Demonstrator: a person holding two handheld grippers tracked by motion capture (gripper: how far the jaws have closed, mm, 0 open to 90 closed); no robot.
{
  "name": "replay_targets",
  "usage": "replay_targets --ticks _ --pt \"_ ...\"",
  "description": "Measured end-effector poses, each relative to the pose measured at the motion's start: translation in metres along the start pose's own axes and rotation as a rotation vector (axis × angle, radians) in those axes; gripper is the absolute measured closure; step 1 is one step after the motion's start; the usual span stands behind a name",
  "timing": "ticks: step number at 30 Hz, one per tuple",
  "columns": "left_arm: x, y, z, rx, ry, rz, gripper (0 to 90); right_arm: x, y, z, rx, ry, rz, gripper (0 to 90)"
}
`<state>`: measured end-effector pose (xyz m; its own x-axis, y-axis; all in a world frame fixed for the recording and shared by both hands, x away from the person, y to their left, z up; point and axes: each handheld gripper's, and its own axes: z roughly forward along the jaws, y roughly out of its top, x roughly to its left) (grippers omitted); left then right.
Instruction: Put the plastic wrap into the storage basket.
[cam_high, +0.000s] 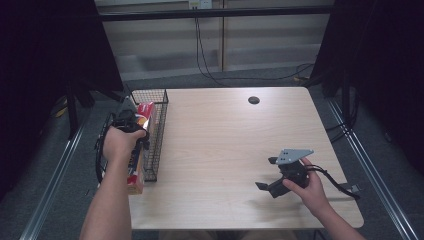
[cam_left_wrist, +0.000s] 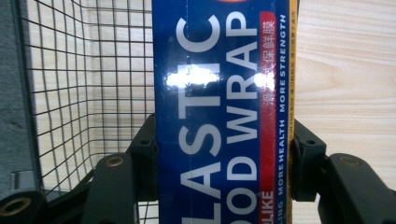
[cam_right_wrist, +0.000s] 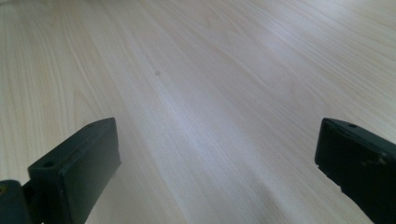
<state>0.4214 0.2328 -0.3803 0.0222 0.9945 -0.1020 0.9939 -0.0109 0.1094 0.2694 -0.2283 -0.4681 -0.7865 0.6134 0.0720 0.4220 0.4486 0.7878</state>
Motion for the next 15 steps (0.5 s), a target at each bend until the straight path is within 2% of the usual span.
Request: replay_targets --ticks 3,5,15 --pt "-0.001 0.0007 0.002 0.01 -0.003 -0.005 43.3 0.0 0.0 -0.0001 -0.001 -0.001 0.0 0.0" --pt "-0.0007 0.0016 0.0028 0.01 0.007 0.013 43.2 -0.0002 0.0 0.0 -0.001 -0.001 0.0 0.0" --pt "-0.0011 0.0058 0.0063 0.009 0.009 -0.016 43.1 0.0002 -0.0003 0.0006 0.003 0.0 -0.001 0.0"
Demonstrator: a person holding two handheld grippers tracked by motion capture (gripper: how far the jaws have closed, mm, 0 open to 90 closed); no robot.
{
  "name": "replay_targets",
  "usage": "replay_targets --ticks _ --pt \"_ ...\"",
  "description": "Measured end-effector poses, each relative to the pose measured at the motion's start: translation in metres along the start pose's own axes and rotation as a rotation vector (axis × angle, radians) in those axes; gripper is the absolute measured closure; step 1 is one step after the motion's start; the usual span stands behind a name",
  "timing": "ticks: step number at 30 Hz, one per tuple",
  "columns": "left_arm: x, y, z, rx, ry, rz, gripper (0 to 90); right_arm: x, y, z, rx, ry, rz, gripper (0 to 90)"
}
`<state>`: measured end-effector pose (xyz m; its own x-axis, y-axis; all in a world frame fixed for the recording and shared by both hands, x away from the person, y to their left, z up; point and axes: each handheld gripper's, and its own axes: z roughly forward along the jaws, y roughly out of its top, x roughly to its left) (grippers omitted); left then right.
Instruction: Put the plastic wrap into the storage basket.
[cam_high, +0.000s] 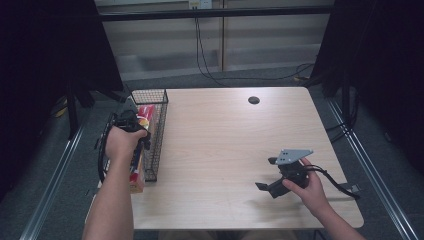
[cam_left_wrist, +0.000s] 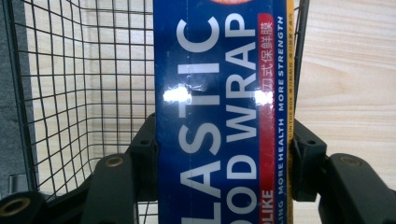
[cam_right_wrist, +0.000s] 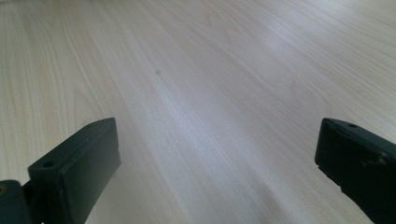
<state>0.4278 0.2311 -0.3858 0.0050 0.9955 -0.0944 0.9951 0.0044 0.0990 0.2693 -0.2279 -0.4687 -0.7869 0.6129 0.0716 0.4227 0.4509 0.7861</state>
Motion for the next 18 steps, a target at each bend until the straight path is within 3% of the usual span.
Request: replay_targets --ticks 4,18 --pt "0.0001 0.0027 0.0016 0.001 0.001 0.015 43.0 -0.0002 0.0002 -0.0006 -0.002 0.001 0.003 0.0" --pt "-0.0014 0.0079 0.009 0.012 0.002 -0.006 42.7 -0.0002 -0.0005 0.0008 0.003 -0.001 0.003 0.0"
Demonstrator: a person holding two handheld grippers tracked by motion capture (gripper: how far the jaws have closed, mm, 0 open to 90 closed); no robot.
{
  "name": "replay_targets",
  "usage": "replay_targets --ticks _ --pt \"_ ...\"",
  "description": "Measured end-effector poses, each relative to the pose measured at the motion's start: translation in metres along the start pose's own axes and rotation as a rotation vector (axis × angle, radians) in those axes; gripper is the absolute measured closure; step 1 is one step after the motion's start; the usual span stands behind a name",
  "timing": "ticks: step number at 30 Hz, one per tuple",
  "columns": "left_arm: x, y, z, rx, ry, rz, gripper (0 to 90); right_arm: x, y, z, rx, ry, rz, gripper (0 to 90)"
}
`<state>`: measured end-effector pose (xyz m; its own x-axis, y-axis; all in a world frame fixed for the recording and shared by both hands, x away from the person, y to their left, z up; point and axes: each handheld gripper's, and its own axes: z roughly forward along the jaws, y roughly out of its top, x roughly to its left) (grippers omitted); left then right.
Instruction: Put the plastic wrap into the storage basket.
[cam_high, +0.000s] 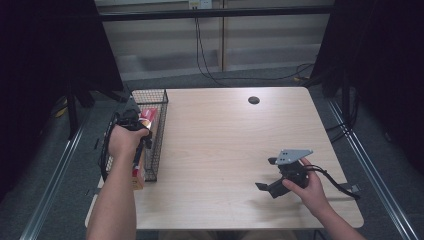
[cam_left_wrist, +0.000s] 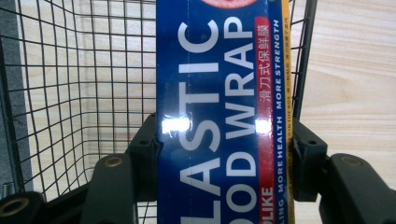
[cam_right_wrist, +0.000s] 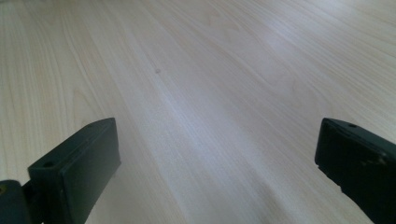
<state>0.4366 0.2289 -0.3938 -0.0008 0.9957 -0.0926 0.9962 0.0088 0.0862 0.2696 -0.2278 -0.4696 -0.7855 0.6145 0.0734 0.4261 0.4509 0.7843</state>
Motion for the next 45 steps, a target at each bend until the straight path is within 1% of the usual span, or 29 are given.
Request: replay_targets --ticks 1,2,3,8,9,11,14,15,16,17,19,21,22,24,26,27,28,30,33,34,36,38,39,40,42,43,44,45 --pt "0.0011 0.0006 0.0002 0.01 0.005 0.014 42.7 0.0 0.0 -0.0001 0.0 -0.001 -0.001 0.0" --pt "0.001 0.0006 0.0012 0.009 -0.005 0.006 42.7 -0.0002 0.0001 -0.0003 -0.002 -0.001 0.0 0.0" --pt "0.0003 0.0007 0.002 0.003 -0.001 -0.01 42.7 -0.0004 0.0001 -0.0007 -0.002 0.002 0.002 0.0" --pt "0.0026 0.0012 0.0021 0.007 -0.008 -0.007 42.7 -0.0006 -0.0003 -0.0003 -0.001 0.0 0.004 0.0" --pt "0.0023 0.0012 0.0022 0.006 -0.009 -0.014 42.6 -0.0006 -0.0003 -0.0003 0.0 0.001 0.005 0.0" --pt "0.0026 0.0014 0.0024 0.003 -0.001 -0.006 42.6 -0.0005 -0.0002 -0.0004 -0.004 0.0 0.004 0.0" --pt "0.0017 0.0015 0.0026 0.001 0.004 -0.008 42.5 -0.0009 0.0 -0.001 -0.003 0.001 0.004 0.0" --pt "0.0017 0.0014 0.003 -0.002 0.006 -0.003 42.5 -0.0009 -0.0001 -0.001 -0.002 0.002 0.004 0.0" --pt "0.0014 0.0014 0.0035 -0.006 0.009 -0.004 42.4 -0.0007 -0.0001 -0.0007 -0.003 -0.002 0.003 0.0" --pt "0.0006 0.0013 0.0037 -0.005 0.0 -0.014 42.3 -0.0007 -0.0002 -0.0004 -0.002 0.001 0.003 0.0" --pt "0.0004 0.0018 0.0032 0.004 0.011 0.0 42.0 -0.0006 -0.0003 -0.0001 0.001 0.0 0.004 0.0" --pt "-0.0005 0.0017 0.0035 -0.001 0.013 -0.002 41.8 -0.001 -0.0002 0.0 0.0 -0.003 0.003 0.0" --pt "-0.0001 0.0016 0.003 0.006 0.014 0.008 41.6 -0.0011 -0.0002 0.0002 -0.001 -0.001 0.002 0.0" --pt "-0.0002 0.0012 0.0035 -0.004 0.015 -0.003 41.2 -0.0012 0.0001 0.0004 0.003 -0.002 0.005 0.0" --pt "0.0001 0.0012 0.0034 -0.002 0.014 0.001 40.9 -0.0014 0.0001 0.0009 0.002 0.007 0.009 0.0" --pt "0.0 0.0008 0.0039 -0.01 0.018 0.004 40.8 -0.0012 0.0001 0.0011 0.002 0.004 0.008 0.0" --pt "-0.0011 0.0004 0.0037 -0.007 0.014 -0.002 40.6 -0.0015 0.0002 0.0015 0.001 0.004 0.005 0.0" --pt "-0.001 -0.0001 0.0036 -0.009 0.016 0.003 40.3 -0.0013 0.0005 0.0013 0.001 0.005 0.007 0.0" --pt "-0.001 -0.0008 0.0038 -0.015 0.007 -0.001 39.5 -0.0013 0.0006 0.0006 -0.001 0.004 0.003 0.0" --pt "-0.0005 -0.0009 0.0038 -0.018 0.008 0.009 38.9 -0.0015 0.0007 0.0006 -0.001 0.005 0.003 0.0" --pt "-0.0011 -0.0017 0.0035 -0.026 0.008 0.013 38.3 -0.0018 0.0011 0.0004 -0.001 -0.002 0.004 0.0" --pt "-0.0005 -0.002 0.0024 -0.024 0.001 0.017 37.6 -0.0023 0.0014 0.0013 -0.005 0.006 0.005 0.0" --pt "-0.0002 -0.0022 0.0024 -0.034 -0.004 0.011 36.8 -0.0027 0.0014 0.0021 -0.003 0.007 0.002 0.0" --pt "0.0006 -0.0023 0.0013 -0.036 0.002 0.009 35.0 -0.0029 0.0014 0.0024 -0.002 0.009 0.0 0.0" --pt "0.0028 -0.003 -0.0008 -0.041 -0.007 -0.003 33.3 -0.0025 0.0014 0.0025 0.001 0.009 0.004 0.0" --pt "0.0039 -0.0032 -0.0021 -0.035 -0.012 0.001 32.4 -0.0024 0.0013 0.0025 0.001 0.009 0.003 0.0" --pt "0.0041 -0.0039 -0.0025 -0.04 -0.01 -0.004 31.5 -0.0024 0.0013 0.0024 0.0 0.008 0.001 0.0" --pt "0.0039 -0.0051 -0.0014 -0.059 -0.006 -0.006 31.0 -0.0025 0.0014 0.0022 0.0 0.008 0.0 0.0"
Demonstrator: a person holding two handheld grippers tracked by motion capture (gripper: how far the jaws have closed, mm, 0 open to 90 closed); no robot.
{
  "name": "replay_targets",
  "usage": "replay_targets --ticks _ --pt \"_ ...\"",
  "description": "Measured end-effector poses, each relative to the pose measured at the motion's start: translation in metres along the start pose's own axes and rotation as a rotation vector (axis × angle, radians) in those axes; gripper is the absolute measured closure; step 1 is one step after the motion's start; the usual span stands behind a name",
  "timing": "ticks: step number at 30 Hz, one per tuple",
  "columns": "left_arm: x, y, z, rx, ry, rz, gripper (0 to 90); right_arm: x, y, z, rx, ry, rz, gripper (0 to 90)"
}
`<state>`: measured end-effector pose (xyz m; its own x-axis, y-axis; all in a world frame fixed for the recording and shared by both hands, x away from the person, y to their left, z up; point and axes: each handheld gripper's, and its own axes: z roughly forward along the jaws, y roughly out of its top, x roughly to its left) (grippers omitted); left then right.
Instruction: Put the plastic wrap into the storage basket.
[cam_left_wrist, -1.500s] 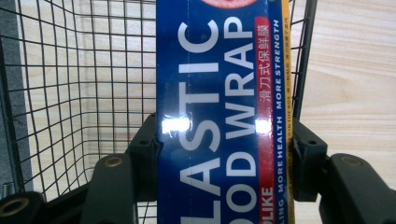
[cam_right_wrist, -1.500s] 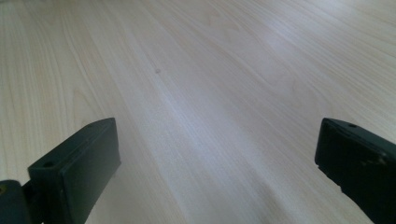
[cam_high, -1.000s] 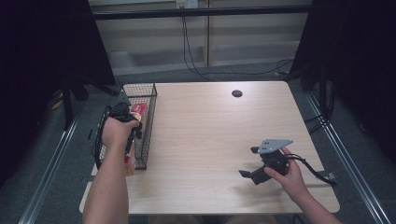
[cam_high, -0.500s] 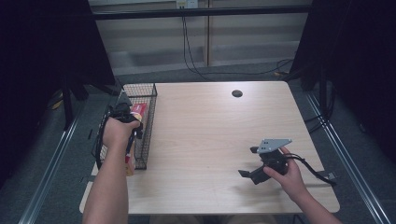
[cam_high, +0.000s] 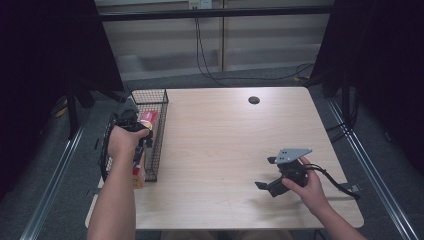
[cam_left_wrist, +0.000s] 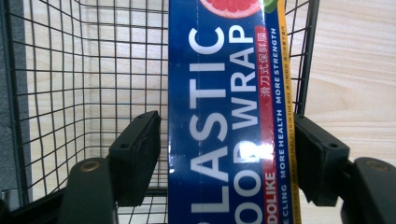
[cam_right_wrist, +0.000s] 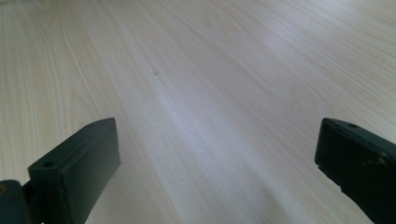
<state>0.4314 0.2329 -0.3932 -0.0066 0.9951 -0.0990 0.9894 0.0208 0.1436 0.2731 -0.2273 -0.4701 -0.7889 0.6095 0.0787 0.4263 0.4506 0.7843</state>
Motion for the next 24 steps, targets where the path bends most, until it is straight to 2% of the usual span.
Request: replay_targets --ticks 2,3,4,5,9,13,14,15,17,19,21,22,23,24 --pt "0.001 -0.001 -0.003 0.004 -0.01 0.014 29.4 0.0 0.0 0.0 -0.002 0.0 0.0 0.0" --pt "0.001 -0.001 -0.004 -0.002 -0.012 0.001 29.1 0.0 0.0 0.0 -0.002 0.0 0.001 0.0" --pt "0.002 -0.001 -0.006 -0.003 -0.012 0.015 29.0 0.0 0.0 0.0 -0.002 0.0 0.001 0.0" --pt "0.002 -0.002 -0.008 -0.002 -0.025 0.003 28.9 0.0 0.0 0.0 -0.002 -0.001 0.0 0.0" --pt "0.005 -0.005 -0.017 -0.032 -0.027 0.02 28.0 0.001 0.001 -0.001 -0.005 -0.004 -0.001 0.0" --pt "0.005 -0.007 -0.026 -0.058 -0.047 0.018 26.8 0.002 0.0 0.0 0.002 -0.006 -0.006 0.0" --pt "0.007 -0.007 -0.029 -0.064 -0.046 0.037 26.5 0.002 0.0 0.0 0.003 -0.003 -0.004 0.0" --pt "0.005 -0.008 -0.031 -0.07 -0.053 0.027 26.4 0.002 0.0 0.0 0.002 -0.005 -0.006 0.0" --pt "0.003 -0.009 -0.035 -0.081 -0.062 0.037 26.4 0.003 0.0 -0.001 0.001 -0.008 -0.003 0.0" --pt "0.002 -0.011 -0.04 -0.093 -0.067 0.062 26.3 0.003 0.0 -0.001 0.002 -0.009 -0.002 0.0" --pt "0.0 -0.012 -0.043 -0.105 -0.085 0.063 26.0 0.003 0.0 0.0 0.005 -0.008 -0.005 0.0" --pt "0.0 -0.012 -0.046 -0.105 -0.079 0.087 26.1 0.003 0.0 0.0 0.008 -0.005 -0.003 0.0" --pt "-0.002 -0.014 -0.047 -0.11 -0.091 0.078 26.0 0.003 0.0 0.001 0.008 -0.005 -0.005 0.0" --pt "-0.003 -0.014 -0.049 -0.122 -0.092 0.092 25.9 0.003 0.0 0.0 0.007 -0.006 -0.004 0.0"
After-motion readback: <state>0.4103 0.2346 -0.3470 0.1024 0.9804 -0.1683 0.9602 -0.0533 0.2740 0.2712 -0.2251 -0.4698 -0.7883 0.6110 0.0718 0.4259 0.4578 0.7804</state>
